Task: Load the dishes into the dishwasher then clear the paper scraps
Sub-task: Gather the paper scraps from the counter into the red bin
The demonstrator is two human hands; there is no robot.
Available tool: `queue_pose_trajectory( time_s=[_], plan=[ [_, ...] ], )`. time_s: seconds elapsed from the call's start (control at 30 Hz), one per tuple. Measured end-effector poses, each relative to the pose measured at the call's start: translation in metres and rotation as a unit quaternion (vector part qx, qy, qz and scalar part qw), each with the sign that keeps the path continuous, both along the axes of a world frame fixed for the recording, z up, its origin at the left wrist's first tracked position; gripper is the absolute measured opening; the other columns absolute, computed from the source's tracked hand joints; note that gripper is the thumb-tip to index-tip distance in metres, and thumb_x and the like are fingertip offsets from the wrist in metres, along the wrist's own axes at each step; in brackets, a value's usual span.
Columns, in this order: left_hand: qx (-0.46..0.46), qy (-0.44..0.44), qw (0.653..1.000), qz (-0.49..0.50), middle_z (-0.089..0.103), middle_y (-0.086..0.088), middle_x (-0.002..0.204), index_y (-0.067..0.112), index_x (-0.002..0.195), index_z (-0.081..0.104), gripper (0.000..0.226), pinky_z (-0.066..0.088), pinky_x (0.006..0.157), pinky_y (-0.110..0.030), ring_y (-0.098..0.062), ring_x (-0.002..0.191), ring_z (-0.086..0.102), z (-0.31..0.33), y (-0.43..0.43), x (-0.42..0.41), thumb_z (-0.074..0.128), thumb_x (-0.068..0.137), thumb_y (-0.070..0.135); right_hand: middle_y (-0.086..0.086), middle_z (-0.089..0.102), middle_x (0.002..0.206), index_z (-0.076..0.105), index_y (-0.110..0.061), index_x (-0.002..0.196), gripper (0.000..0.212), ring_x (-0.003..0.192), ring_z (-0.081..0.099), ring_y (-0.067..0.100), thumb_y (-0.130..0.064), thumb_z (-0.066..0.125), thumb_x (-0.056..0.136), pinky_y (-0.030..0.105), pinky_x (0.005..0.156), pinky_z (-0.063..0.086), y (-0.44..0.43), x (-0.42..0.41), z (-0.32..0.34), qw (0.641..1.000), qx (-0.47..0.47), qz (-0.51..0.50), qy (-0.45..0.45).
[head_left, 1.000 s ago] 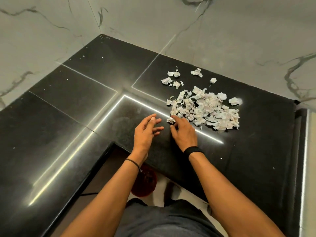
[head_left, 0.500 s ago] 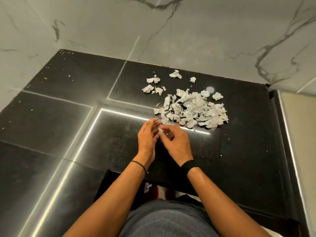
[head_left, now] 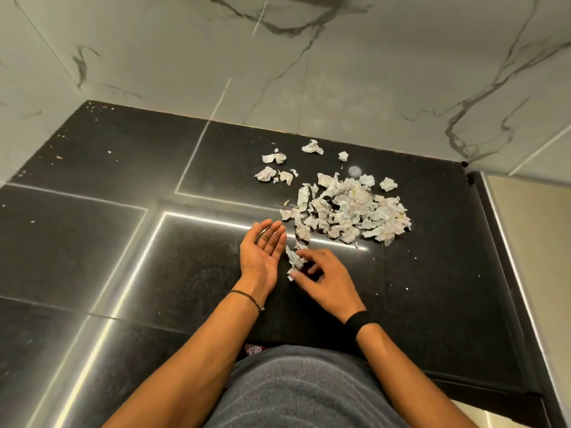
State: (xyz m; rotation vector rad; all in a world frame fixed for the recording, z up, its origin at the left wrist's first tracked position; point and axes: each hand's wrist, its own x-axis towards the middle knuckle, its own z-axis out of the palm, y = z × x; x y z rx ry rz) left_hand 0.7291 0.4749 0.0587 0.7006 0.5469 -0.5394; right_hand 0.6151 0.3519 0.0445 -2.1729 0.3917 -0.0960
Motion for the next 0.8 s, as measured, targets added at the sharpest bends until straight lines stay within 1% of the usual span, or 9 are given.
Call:
queue_pose_trajectory(
  time_s=[0.07, 0.17, 0.27, 0.37, 0.43, 0.5, 0.6, 0.7, 0.8],
  plan=[
    [0.016, -0.008, 1.000, -0.004, 0.076, -0.013, 0.102, 0.005, 0.110, 0.069, 0.025, 0.061, 0.088, -0.033, -0.024, 0.095, 0.074, -0.003, 0.001, 0.004, 0.058, 0.101, 0.026, -0.015, 0.057, 0.111, 0.067, -0.032, 0.125, 0.039, 0.085, 0.057, 0.000, -0.039, 0.075, 0.088, 0.015, 0.081, 0.046, 0.001, 0.005, -0.003, 0.997, -0.066, 0.036, 0.012],
    [0.050, -0.021, 0.999, -0.001, 0.076, -0.014, 0.102, 0.005, 0.110, 0.069, 0.024, 0.061, 0.080, -0.031, -0.024, 0.093, 0.075, -0.009, 0.001, 0.004, 0.059, 0.101, 0.024, -0.010, 0.060, 0.102, 0.071, -0.023, 0.115, 0.026, 0.080, 0.053, 0.001, -0.028, 0.072, 0.090, 0.024, 0.081, 0.050, 0.001, 0.014, -0.003, 0.992, -0.119, 0.046, -0.007],
    [0.088, -0.043, 0.995, -0.004, 0.076, -0.016, 0.104, 0.004, 0.111, 0.069, 0.024, 0.060, 0.083, -0.032, -0.024, 0.094, 0.075, -0.012, 0.001, 0.004, 0.059, 0.101, 0.023, -0.012, 0.062, 0.095, 0.074, -0.023, 0.104, 0.015, 0.077, 0.058, 0.002, -0.023, 0.074, 0.089, 0.024, 0.078, 0.053, 0.003, 0.017, 0.000, 0.996, -0.085, 0.001, -0.022],
    [0.103, -0.077, 0.991, -0.047, 0.075, -0.016, 0.110, 0.005, 0.114, 0.068, 0.030, 0.058, 0.088, -0.035, -0.025, 0.102, 0.074, -0.012, -0.001, 0.004, 0.054, 0.105, 0.030, -0.013, 0.067, 0.093, 0.075, -0.023, 0.099, 0.010, 0.082, 0.063, 0.005, -0.022, 0.075, 0.089, 0.019, 0.076, 0.051, 0.007, 0.019, 0.012, 0.997, -0.005, -0.039, -0.066],
    [0.063, -0.076, 0.992, -0.080, 0.074, -0.015, 0.113, 0.007, 0.113, 0.068, 0.035, 0.057, 0.089, -0.037, -0.025, 0.099, 0.073, -0.009, -0.004, 0.000, 0.050, 0.106, 0.036, -0.013, 0.071, 0.098, 0.074, -0.023, 0.104, 0.015, 0.086, 0.065, 0.007, -0.022, 0.076, 0.089, 0.018, 0.077, 0.051, 0.012, 0.025, 0.023, 0.994, 0.042, -0.034, -0.092],
    [-0.020, -0.035, 0.996, -0.080, 0.072, -0.017, 0.115, 0.005, 0.111, 0.067, 0.042, 0.056, 0.086, -0.038, -0.025, 0.092, 0.072, -0.004, -0.006, -0.004, 0.046, 0.106, 0.041, -0.014, 0.073, 0.104, 0.074, -0.026, 0.111, 0.022, 0.094, 0.066, 0.004, -0.026, 0.077, 0.089, 0.016, 0.081, 0.050, 0.016, 0.033, 0.030, 0.994, 0.057, -0.007, -0.093],
    [-0.080, 0.009, 0.995, -0.054, 0.073, -0.017, 0.112, 0.003, 0.110, 0.069, 0.043, 0.056, 0.092, -0.038, -0.027, 0.099, 0.072, -0.004, -0.003, -0.007, 0.046, 0.105, 0.040, -0.017, 0.073, 0.104, 0.074, -0.029, 0.109, 0.017, 0.096, 0.067, 0.003, -0.027, 0.073, 0.092, 0.019, 0.082, 0.052, 0.008, 0.039, 0.025, 0.992, 0.059, -0.050, -0.095],
    [-0.082, 0.025, 0.996, -0.010, 0.074, -0.017, 0.106, 0.000, 0.107, 0.069, 0.037, 0.057, 0.095, -0.040, -0.029, 0.103, 0.073, -0.003, 0.001, -0.004, 0.050, 0.104, 0.032, -0.011, 0.068, 0.097, 0.073, -0.024, 0.104, 0.012, 0.085, 0.063, 0.004, -0.024, 0.072, 0.092, 0.028, 0.078, 0.054, -0.007, 0.037, 0.009, 0.992, -0.035, -0.088, -0.087],
    [-0.063, 0.026, 0.998, 0.012, 0.074, -0.016, 0.104, 0.001, 0.107, 0.068, 0.034, 0.052, 0.104, -0.042, -0.029, 0.105, 0.072, -0.004, 0.004, -0.001, 0.050, 0.103, 0.030, -0.004, 0.066, 0.102, 0.071, -0.020, 0.106, 0.018, 0.095, 0.060, 0.015, -0.026, 0.073, 0.089, 0.036, 0.084, 0.053, -0.009, 0.034, -0.008, 0.988, -0.150, -0.030, -0.037]
  ],
)
